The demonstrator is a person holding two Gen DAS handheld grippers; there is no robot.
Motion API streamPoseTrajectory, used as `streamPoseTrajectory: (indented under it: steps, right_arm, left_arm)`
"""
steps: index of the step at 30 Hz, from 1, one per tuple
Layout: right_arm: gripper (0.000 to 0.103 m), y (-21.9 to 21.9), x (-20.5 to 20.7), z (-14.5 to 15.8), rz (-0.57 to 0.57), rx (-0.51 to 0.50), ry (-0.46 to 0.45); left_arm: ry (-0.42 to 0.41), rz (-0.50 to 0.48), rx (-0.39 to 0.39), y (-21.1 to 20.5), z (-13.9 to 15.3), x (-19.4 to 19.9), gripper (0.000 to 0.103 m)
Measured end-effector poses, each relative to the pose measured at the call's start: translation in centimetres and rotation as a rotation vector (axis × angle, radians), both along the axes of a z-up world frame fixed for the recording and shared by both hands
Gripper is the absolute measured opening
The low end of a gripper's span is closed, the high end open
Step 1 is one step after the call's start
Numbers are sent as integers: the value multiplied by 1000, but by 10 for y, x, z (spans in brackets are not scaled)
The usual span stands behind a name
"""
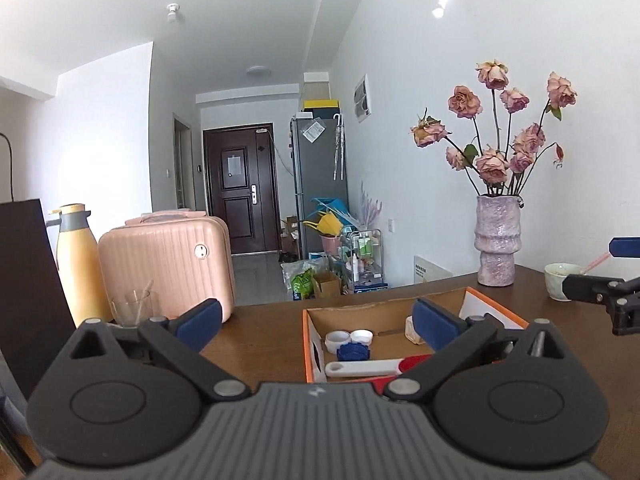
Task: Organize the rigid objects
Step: 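Open both tools and withdraw them from the box toward the remaining items, then grasp the purple gear cap with the right tool while the left tool grasps the white round tin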
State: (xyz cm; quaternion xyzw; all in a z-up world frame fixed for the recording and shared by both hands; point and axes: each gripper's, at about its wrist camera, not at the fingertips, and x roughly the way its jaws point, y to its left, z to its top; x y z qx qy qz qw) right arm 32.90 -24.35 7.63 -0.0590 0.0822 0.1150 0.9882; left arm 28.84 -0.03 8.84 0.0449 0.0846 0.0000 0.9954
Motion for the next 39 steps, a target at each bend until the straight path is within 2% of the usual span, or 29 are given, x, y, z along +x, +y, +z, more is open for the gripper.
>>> streamPoseTrajectory:
  steps: [13, 20, 22, 25, 29, 31, 34, 39]
  right_arm:
    - [103, -6, -53, -2, 2, 71, 3]
    - [103, -9, -115, -22, 12, 82, 41]
    - [103, -11, -137, -32, 11, 94, 48]
    - [103, -9, -167, -46, 33, 58, 57]
    - [103, -6, -196, -65, 14, -4, 73]
    - [103, -4, -208, -72, 10, -22, 88]
    - [103, -2, -219, -84, 29, -14, 127]
    - [103, 3, -207, -100, 16, 20, 190]
  left_arm:
    - [15, 23, -43, 6, -9, -49, 103]
    - [24, 12, -48, 10, -28, -118, 103]
    - [23, 18, -66, 15, -35, -140, 103]
    - [20, 36, -99, 29, -50, -176, 103]
    - [109, 90, -110, 49, -78, -206, 103]
    - [148, 90, -109, 55, -86, -210, 103]
    - [149, 106, -85, 55, -91, -204, 103]
    - [191, 70, -103, 47, -97, -175, 103]
